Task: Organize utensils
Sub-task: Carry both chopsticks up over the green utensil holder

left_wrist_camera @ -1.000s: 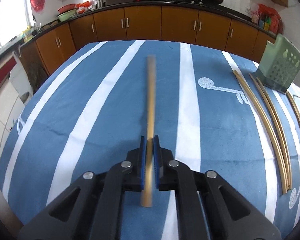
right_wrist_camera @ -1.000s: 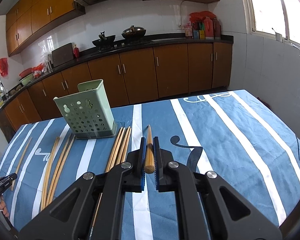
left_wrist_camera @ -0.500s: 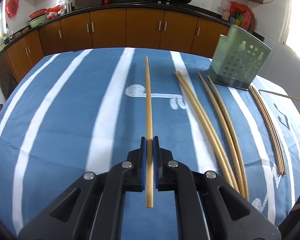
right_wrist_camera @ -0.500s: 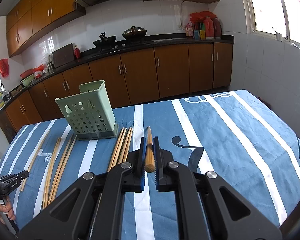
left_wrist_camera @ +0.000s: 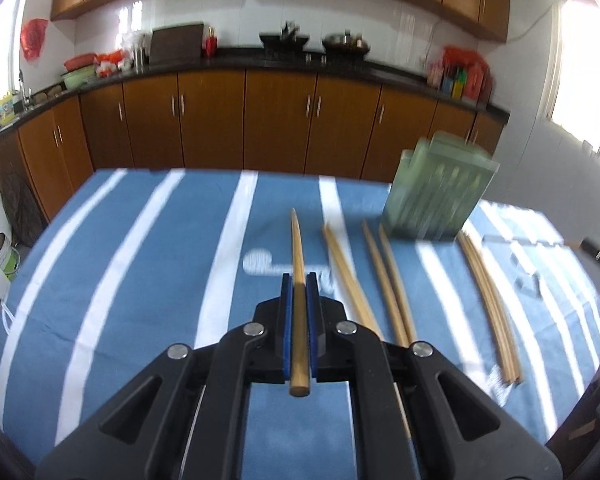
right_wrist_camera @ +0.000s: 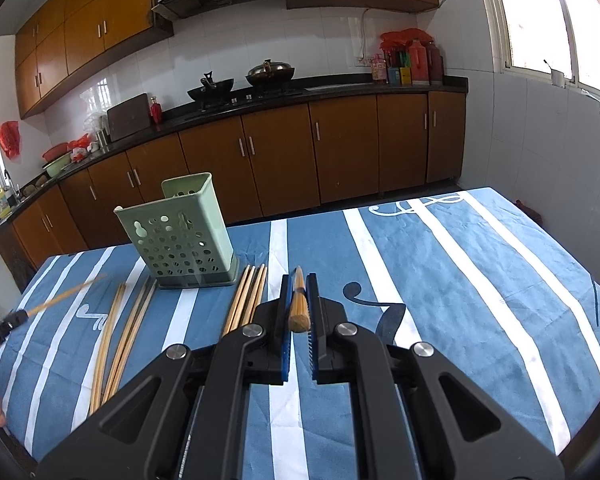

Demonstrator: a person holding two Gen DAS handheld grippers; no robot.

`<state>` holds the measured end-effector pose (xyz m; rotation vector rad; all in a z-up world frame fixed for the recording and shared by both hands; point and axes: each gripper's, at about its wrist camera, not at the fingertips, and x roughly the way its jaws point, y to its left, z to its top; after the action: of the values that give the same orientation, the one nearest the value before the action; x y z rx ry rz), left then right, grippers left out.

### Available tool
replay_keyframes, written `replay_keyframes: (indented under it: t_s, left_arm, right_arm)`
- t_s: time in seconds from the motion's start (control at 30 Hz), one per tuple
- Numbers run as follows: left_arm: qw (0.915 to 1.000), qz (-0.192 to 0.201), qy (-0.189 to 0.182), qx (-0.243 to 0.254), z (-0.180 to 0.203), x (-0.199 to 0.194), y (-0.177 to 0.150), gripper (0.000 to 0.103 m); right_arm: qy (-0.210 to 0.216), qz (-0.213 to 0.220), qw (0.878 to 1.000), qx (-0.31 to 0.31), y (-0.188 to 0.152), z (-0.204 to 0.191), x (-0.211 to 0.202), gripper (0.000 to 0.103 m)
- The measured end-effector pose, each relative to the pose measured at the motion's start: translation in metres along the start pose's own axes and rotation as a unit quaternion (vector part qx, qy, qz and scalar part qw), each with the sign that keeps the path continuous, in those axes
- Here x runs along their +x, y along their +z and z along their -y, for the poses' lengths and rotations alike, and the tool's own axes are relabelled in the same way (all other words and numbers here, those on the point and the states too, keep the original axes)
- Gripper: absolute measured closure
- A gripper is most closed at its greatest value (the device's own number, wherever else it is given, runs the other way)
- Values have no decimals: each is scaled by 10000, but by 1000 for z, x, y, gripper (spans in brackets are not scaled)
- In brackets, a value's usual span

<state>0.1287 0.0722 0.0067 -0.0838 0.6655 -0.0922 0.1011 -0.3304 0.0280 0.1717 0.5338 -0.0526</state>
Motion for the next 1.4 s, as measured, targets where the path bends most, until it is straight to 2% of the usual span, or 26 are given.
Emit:
replay_keyframes:
  t_s: [0.2, 0.27, 0.6, 0.8, 0.97, 1.13, 1.23, 1.4]
  left_arm:
    - [9977, 670, -29, -88, 8, -35, 27, 95]
    - [9970, 768, -30, -71, 11, -41, 32, 95]
    - [9962, 862, -57, -75, 14, -49, 36, 95]
    - [9948, 1007, -140, -81, 14, -60, 45, 96]
    - [9909, 1307, -288, -153, 18, -78, 74, 96]
    - [9816, 1761, -668, -326, 33, -100, 121, 96]
    - [9764, 1990, -793, -267, 52, -109, 142, 96]
    - [9734, 2015, -1073, -206, 79, -101, 160, 96]
  right_arm:
    - [63, 151, 9999, -29, 8, -3, -8, 96]
    - [73, 178, 9998, -36, 9, -4, -9, 96]
    - [94, 165, 9998, -37, 7, -5, -9, 96]
    - [132, 336, 9993, -43, 19, -4, -17, 96]
    - [264, 638, 9976, 21, 52, -2, -32, 96]
    - [620, 1199, 9907, 166, 105, -11, -57, 96]
    - [738, 1593, 9844, 92, 129, -25, -70, 96]
    - [889, 2146, 9725, 140, 159, -49, -69, 96]
